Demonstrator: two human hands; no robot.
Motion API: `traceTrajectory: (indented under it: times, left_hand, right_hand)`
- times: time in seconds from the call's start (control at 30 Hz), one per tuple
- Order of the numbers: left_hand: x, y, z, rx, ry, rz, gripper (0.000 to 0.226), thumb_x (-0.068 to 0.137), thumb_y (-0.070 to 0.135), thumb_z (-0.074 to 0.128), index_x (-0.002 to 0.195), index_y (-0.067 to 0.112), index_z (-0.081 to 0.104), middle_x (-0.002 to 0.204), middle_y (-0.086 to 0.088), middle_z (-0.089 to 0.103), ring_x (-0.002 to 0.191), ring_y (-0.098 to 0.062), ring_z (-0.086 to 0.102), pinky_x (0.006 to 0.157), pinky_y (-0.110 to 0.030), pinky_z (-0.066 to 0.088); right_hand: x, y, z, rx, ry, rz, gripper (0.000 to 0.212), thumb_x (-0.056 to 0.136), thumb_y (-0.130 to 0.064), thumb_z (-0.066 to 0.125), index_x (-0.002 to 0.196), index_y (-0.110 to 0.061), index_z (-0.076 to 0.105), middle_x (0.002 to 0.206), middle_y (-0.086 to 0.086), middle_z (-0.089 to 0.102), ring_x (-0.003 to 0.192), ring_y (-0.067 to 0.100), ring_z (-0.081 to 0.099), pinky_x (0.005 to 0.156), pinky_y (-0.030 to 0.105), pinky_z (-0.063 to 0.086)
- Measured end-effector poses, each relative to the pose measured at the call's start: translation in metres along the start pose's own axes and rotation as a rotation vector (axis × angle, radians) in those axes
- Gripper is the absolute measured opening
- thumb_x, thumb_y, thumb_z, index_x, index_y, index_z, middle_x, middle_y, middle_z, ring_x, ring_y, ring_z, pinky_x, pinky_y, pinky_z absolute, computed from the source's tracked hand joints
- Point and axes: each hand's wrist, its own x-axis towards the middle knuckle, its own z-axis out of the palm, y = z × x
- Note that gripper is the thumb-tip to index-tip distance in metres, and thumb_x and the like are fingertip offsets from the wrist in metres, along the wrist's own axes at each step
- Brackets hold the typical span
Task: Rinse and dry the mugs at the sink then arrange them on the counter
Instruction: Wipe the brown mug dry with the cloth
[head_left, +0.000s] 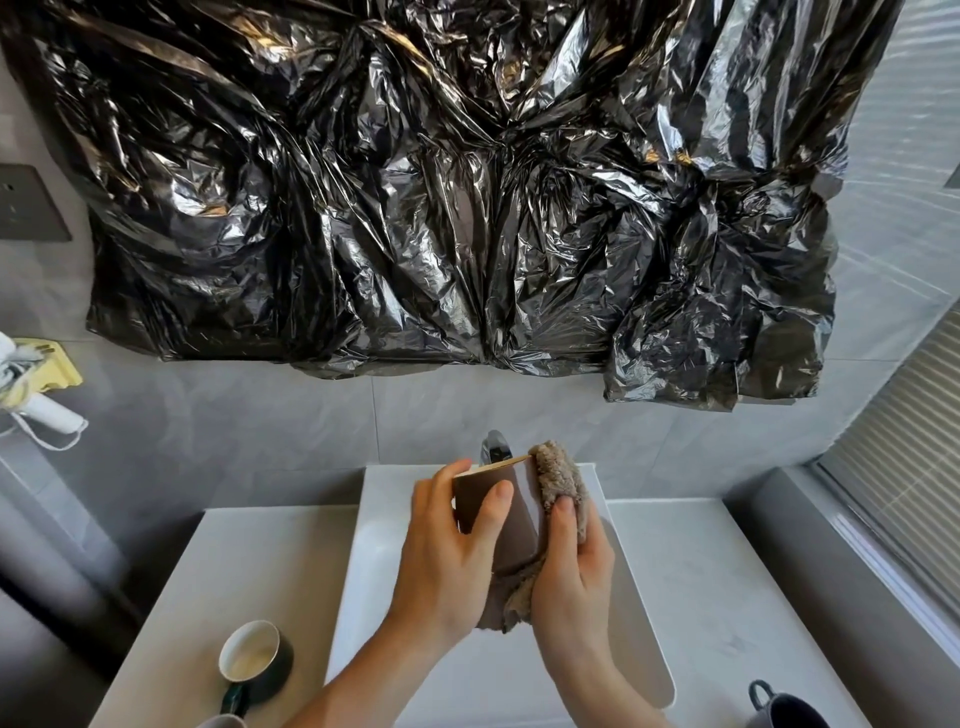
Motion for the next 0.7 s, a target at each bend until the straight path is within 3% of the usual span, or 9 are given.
traceTrajectory:
  times: [0.07,0.17,0.23,0.33,0.4,0.5,0.53,0.6,0.7]
  left_hand:
    - [-0.005,0.004,0.007,-0.140,-0.046,-0.091,0.083,0.079,0.083,0.055,0.147,0.038,0.040,0.130,0.015,0.059,0.118,-0.003,0.062,0.092,-0.017,0.055]
    - [-0.002,0.008,0.011,-0.238,0.024,-0.151,0.073,0.072,0.069,0.069,0.133,0.032,0.052,0.117,0.014,0.070,0.104,-0.002,0.070,0.087,-0.024,0.060]
    - [0.003,0.007,0.009,-0.311,0.043,-0.184,0.063,0.074,0.063,0.073,0.122,0.025,0.060,0.109,0.006,0.075,0.097,-0.007,0.074,0.077,-0.024,0.062]
    - [0.010,0.002,0.004,-0.382,-0.039,-0.225,0.054,0.085,0.060,0.072,0.123,0.021,0.065,0.113,-0.001,0.077,0.104,-0.018,0.075,0.083,-0.033,0.063]
    - [0.010,0.001,0.002,-0.424,-0.075,-0.217,0.055,0.088,0.061,0.074,0.123,0.020,0.067,0.115,-0.005,0.077,0.107,-0.022,0.075,0.084,-0.038,0.061]
    - [0.006,-0.001,0.002,-0.415,-0.054,-0.200,0.050,0.085,0.060,0.068,0.121,0.025,0.068,0.111,0.003,0.077,0.103,-0.015,0.074,0.079,-0.032,0.060]
    - [0.005,-0.002,0.003,-0.425,-0.059,-0.198,0.045,0.089,0.057,0.068,0.121,0.026,0.068,0.111,0.003,0.077,0.104,-0.015,0.074,0.080,-0.033,0.060]
    - [0.006,0.001,0.002,-0.464,-0.082,-0.209,0.041,0.095,0.053,0.065,0.122,0.022,0.070,0.115,-0.003,0.077,0.108,-0.022,0.075,0.085,-0.039,0.060]
    - [0.012,0.004,-0.001,-0.463,-0.077,-0.164,0.045,0.097,0.047,0.061,0.125,0.013,0.070,0.122,-0.013,0.075,0.115,-0.030,0.072,0.096,-0.048,0.058]
  right_hand:
    - [-0.001,0.003,0.000,-0.028,0.004,-0.041,0.033,0.111,-0.011,0.038,0.122,-0.017,0.068,0.104,-0.005,0.079,0.098,0.011,0.075,0.080,0.020,0.058]
    - [-0.004,0.006,0.003,-0.047,-0.056,-0.106,0.038,0.111,-0.008,0.040,0.137,-0.025,0.062,0.123,-0.008,0.075,0.120,0.010,0.069,0.099,0.026,0.056]
    - [-0.007,0.011,0.003,-0.128,-0.106,-0.193,0.043,0.108,-0.012,0.047,0.146,-0.029,0.056,0.145,-0.012,0.063,0.141,0.010,0.053,0.112,0.027,0.046]
    - [-0.011,0.014,0.000,-0.299,-0.163,-0.341,0.052,0.101,-0.015,0.051,0.151,-0.029,0.050,0.162,-0.015,0.043,0.153,0.003,0.032,0.120,0.021,0.033]
    - [-0.008,0.012,-0.003,-0.323,-0.177,-0.337,0.047,0.104,-0.015,0.048,0.150,-0.024,0.053,0.154,-0.009,0.055,0.147,0.005,0.043,0.116,0.025,0.040]
    - [0.004,0.006,-0.006,-0.113,-0.125,-0.060,0.037,0.110,-0.033,0.043,0.126,-0.011,0.068,0.100,0.000,0.081,0.102,0.022,0.076,0.082,0.026,0.060]
    - [0.005,0.004,-0.006,-0.088,-0.121,-0.028,0.038,0.109,-0.036,0.042,0.121,-0.011,0.069,0.100,0.001,0.081,0.101,0.024,0.076,0.085,0.033,0.061]
    - [-0.001,0.000,-0.003,-0.118,-0.165,-0.124,0.035,0.109,-0.027,0.044,0.135,-0.019,0.066,0.128,-0.004,0.074,0.127,0.020,0.066,0.107,0.041,0.052]
    - [-0.013,0.006,0.001,-0.339,-0.250,-0.449,0.053,0.099,-0.010,0.053,0.150,-0.022,0.053,0.162,-0.011,0.045,0.155,0.010,0.032,0.124,0.028,0.029]
